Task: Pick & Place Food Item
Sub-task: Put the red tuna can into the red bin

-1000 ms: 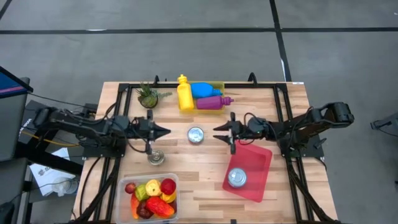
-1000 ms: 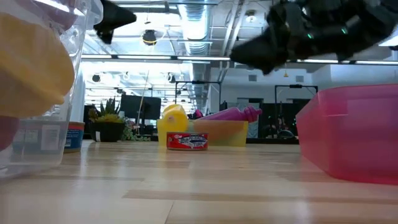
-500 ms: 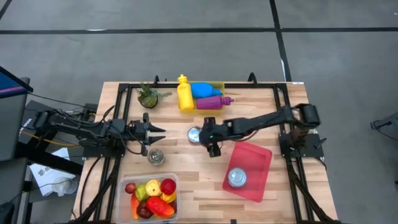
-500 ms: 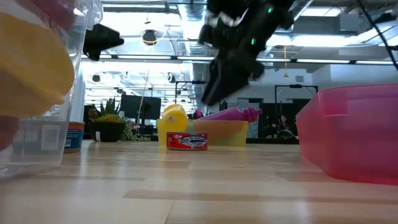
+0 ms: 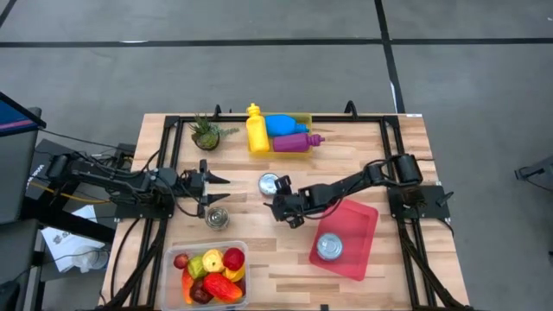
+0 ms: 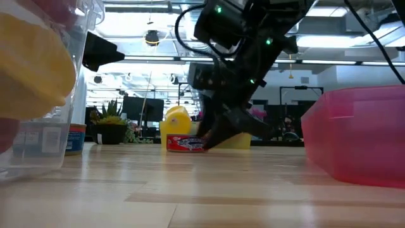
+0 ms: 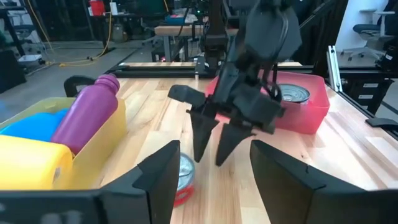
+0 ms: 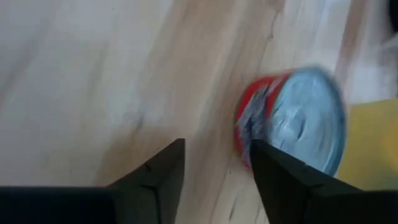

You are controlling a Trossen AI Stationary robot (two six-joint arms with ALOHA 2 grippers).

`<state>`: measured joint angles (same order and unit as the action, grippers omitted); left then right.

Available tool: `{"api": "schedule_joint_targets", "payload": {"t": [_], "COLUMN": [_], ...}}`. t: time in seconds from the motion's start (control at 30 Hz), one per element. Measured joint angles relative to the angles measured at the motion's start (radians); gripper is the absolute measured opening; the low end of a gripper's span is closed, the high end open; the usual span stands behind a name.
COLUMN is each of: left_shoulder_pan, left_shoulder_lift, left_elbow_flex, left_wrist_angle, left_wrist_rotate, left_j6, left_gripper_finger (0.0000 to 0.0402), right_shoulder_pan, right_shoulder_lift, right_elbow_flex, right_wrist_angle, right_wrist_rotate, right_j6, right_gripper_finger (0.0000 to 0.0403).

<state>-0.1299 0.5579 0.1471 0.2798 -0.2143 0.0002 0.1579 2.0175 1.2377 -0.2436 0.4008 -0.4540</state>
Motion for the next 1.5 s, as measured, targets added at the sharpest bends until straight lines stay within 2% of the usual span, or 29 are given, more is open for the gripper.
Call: {"api": "schedule_joint_targets", "payload": {"t": [0.17, 0.33, 0.67, 0.83, 1.1, 1.23, 1.4, 1.5], "left_shoulder_pan": [0.000, 0.000, 0.000, 0.000, 0.000, 0.000, 0.000, 0.000], "left_shoulder_lift": [0.000, 0.000, 0.000, 0.000, 0.000, 0.000, 0.000, 0.000], "left_elbow_flex": [0.000, 0.000, 0.000, 0.000, 0.000, 0.000, 0.001, 0.001], "left_wrist_angle": [0.014, 0.015, 0.014, 0.014, 0.013, 0.014, 0.018, 0.019], "left_wrist_rotate": [-0.001, -0.001, -0.004, -0.004, -0.002, 0.000, 0.000, 0.000], "left_j6": [-0.004, -0.004, -0.012, -0.012, -0.013, -0.027, -0.031, -0.032], "left_gripper_finger": [0.0186, 0.0179, 0.0177, 0.0173, 0.0172, 0.0172, 0.0172, 0.0172], "right_shoulder_pan": [-0.002, -0.003, -0.051, -0.053, -0.050, -0.033, 0.000, 0.022], "right_shoulder_lift": [0.000, -0.033, -0.013, -0.014, 0.047, 0.080, 0.111, 0.113], "right_elbow_flex": [-0.002, 0.000, 0.000, -0.001, 0.004, 0.022, 0.057, 0.058], "right_wrist_angle": [-0.011, -0.017, 0.018, 0.046, 0.091, 0.087, 0.058, 0.058], "right_wrist_rotate": [0.022, 0.055, 0.047, 0.046, 0.060, 0.157, 0.244, 0.283], "right_j6": [-0.002, -0.021, -0.018, -0.050, -0.077, -0.082, -0.093, -0.099], "right_gripper_finger": [0.0138, 0.0126, 0.0178, 0.0177, 0.0125, 0.0092, 0.0015, 0.0005]}}
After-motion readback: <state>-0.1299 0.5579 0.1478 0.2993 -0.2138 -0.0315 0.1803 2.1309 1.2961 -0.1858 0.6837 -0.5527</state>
